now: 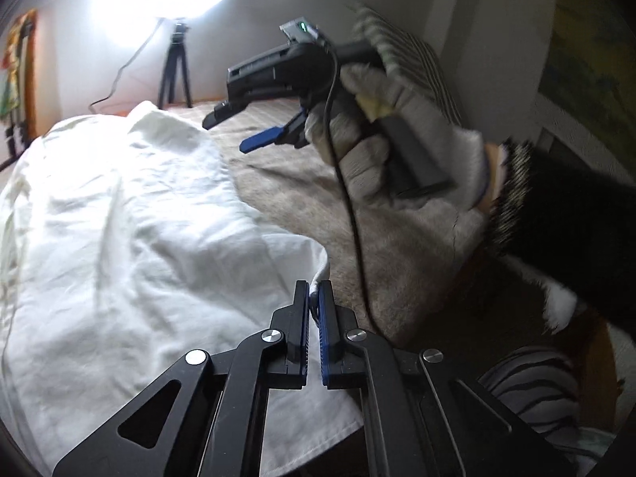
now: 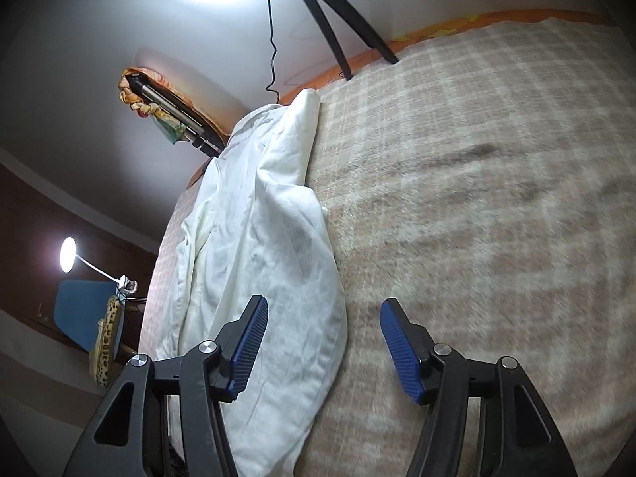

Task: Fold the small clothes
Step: 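Grasp the folded shirt edge again with the right tool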

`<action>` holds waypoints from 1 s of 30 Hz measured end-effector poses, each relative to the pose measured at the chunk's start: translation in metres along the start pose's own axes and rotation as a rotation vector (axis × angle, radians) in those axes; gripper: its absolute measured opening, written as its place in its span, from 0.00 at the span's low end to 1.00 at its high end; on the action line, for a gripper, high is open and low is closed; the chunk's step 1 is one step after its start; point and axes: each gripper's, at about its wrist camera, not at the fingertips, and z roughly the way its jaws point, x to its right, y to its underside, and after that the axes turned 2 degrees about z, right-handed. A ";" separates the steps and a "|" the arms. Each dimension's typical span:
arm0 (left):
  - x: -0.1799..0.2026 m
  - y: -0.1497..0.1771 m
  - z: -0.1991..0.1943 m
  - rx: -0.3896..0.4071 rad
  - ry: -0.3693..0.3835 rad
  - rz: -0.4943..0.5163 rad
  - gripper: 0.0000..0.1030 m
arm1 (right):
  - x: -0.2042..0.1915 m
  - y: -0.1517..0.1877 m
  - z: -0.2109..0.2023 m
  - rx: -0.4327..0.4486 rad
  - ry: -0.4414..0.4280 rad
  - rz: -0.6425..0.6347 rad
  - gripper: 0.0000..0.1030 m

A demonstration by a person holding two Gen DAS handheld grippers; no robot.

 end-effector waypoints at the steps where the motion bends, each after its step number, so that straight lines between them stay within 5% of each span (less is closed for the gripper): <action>1: -0.003 0.000 -0.004 0.007 0.001 -0.015 0.03 | -0.001 -0.002 0.004 0.002 -0.005 -0.004 0.61; 4: -0.008 0.000 -0.011 0.015 -0.005 -0.046 0.03 | -0.006 -0.008 0.020 -0.002 -0.018 -0.007 0.54; 6: -0.013 -0.003 -0.009 0.017 -0.007 -0.055 0.03 | -0.010 -0.009 0.031 -0.023 0.006 -0.014 0.31; 9: -0.017 -0.001 -0.014 0.028 -0.005 -0.073 0.03 | -0.017 -0.009 0.042 -0.046 0.058 -0.019 0.09; 11: -0.020 -0.001 -0.018 0.035 0.001 -0.086 0.03 | -0.024 -0.009 0.041 -0.040 0.081 -0.017 0.04; 22: -0.050 0.022 -0.066 0.096 0.030 -0.144 0.03 | -0.114 -0.017 0.028 0.013 0.272 -0.115 0.01; 30: -0.090 0.042 -0.102 0.139 -0.017 -0.231 0.03 | -0.180 -0.013 0.069 -0.029 0.337 -0.162 0.01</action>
